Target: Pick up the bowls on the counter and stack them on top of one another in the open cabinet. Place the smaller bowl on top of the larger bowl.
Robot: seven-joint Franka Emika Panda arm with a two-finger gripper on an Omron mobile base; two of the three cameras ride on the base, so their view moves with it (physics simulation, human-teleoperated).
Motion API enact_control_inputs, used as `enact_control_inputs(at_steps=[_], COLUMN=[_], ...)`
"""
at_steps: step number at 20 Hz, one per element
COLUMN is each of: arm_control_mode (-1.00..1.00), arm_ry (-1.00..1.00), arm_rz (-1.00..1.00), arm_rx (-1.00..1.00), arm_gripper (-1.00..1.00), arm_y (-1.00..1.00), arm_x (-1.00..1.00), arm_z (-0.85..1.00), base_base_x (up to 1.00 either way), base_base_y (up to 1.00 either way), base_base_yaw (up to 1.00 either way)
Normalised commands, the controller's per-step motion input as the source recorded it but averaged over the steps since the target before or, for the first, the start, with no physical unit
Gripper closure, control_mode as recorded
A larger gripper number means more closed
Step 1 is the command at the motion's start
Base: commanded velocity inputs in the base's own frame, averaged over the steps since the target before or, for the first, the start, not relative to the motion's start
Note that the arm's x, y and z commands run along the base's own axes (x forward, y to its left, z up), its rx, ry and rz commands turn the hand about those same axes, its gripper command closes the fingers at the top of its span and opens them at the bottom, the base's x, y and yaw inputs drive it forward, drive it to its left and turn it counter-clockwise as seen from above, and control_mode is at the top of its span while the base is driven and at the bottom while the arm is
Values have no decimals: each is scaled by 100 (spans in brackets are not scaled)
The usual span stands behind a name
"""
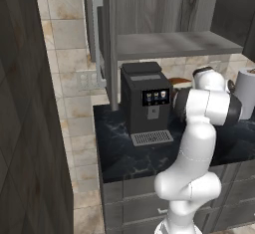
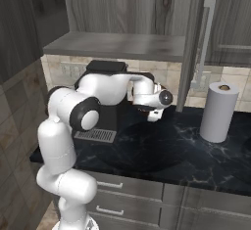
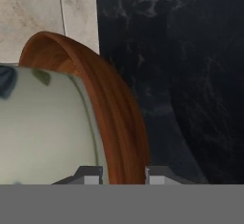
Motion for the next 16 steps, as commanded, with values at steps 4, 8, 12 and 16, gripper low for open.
enact_control_inputs(at_steps=[4,8,12,16], arm_control_mode=[-100,-100,-100,-100], arm_ry=[-2,0,0,0], arm_rz=[0,0,0,0], arm_rx=[0,-1,-3,-3], arm_gripper=[100,100,100,100], arm_y=[0,0,1,3], arm_x=[-34,-37,-42,-46], arm_z=[43,48,47,35], base_base_x=[0,0,0,0], base_base_y=[0,0,0,0], base_base_yaw=[0,0,0,0])
